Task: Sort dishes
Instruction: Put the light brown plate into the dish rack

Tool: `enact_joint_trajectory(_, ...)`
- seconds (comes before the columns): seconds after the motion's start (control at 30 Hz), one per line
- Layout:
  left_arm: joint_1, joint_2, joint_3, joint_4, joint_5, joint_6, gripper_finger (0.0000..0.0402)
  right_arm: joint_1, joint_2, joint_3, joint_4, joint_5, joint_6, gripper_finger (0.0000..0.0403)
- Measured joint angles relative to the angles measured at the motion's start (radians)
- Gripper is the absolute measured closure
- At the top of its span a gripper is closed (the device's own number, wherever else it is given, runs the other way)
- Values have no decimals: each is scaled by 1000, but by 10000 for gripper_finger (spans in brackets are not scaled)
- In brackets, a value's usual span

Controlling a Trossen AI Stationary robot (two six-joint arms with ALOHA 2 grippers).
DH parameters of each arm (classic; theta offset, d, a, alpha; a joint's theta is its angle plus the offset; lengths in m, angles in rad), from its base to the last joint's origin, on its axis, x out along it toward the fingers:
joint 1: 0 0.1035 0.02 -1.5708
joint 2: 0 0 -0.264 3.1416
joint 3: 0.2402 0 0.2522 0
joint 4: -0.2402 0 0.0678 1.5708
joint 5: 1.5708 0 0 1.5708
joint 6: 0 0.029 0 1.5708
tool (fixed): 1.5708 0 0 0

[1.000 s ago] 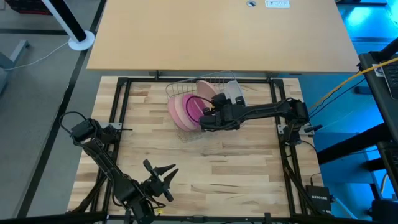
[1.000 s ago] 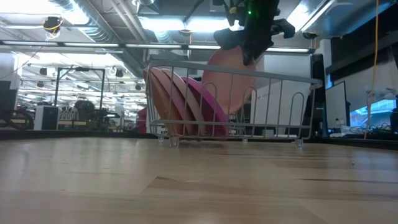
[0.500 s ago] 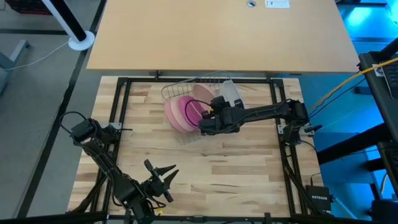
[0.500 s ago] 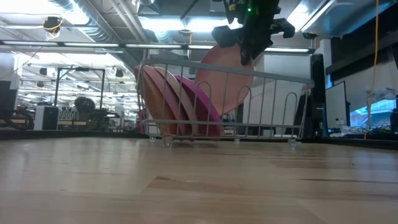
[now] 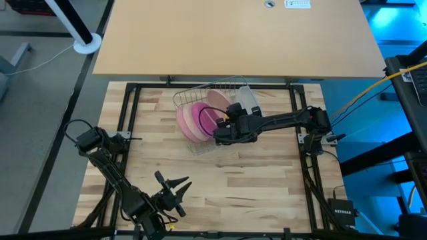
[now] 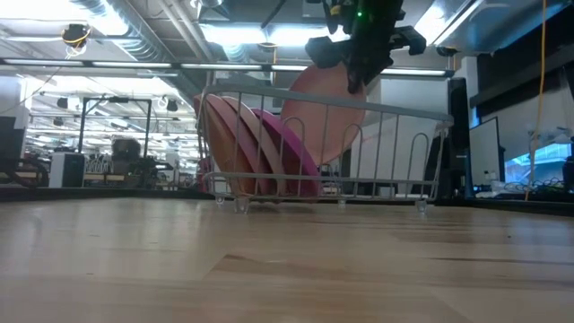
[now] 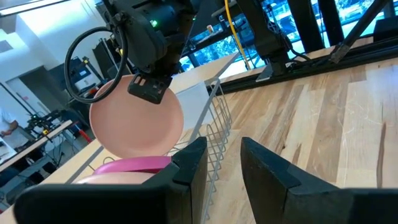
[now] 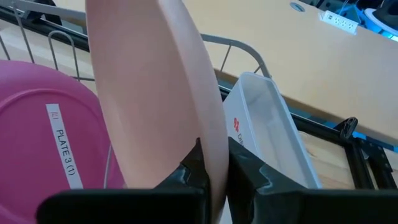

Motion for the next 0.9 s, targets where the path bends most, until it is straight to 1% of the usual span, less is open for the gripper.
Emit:
enact_joint_trajectory(0.23, 1, 0, 0, 0, -1, 0, 311, -14, 0, 1, 0, -2, -1, 373)
enact_joint_trajectory(0.33, 12, 0, 0, 0, -27, 8, 311, -13, 0, 2, 0, -3, -2, 373)
enact_joint_trajectory(0.43, 43, 0, 1, 0, -45, 73, 311, -12, 0, 2, 0, -11, -2, 370)
enact_joint_trajectory(0.53, 102, -15, 1, -20, -45, 138, 311, -12, 0, 2, 0, -19, -6, 369)
enact_joint_trajectory(0.6, 147, -38, 1, -55, -45, 109, 311, -12, 0, 2, 2, -21, -12, 368)
enact_joint_trajectory(0.73, 232, -104, 1, -173, -45, -27, 311, -12, -1, 3, 3, -36, -22, 367)
enact_joint_trajectory(0.83, 273, -165, 1, -280, -46, -97, 311, -12, -2, 3, 3, -44, -24, 367)
enact_joint_trajectory(0.9, 286, -213, 1, -351, -33, -105, 311, -12, -2, 3, 3, -45, -24, 367)
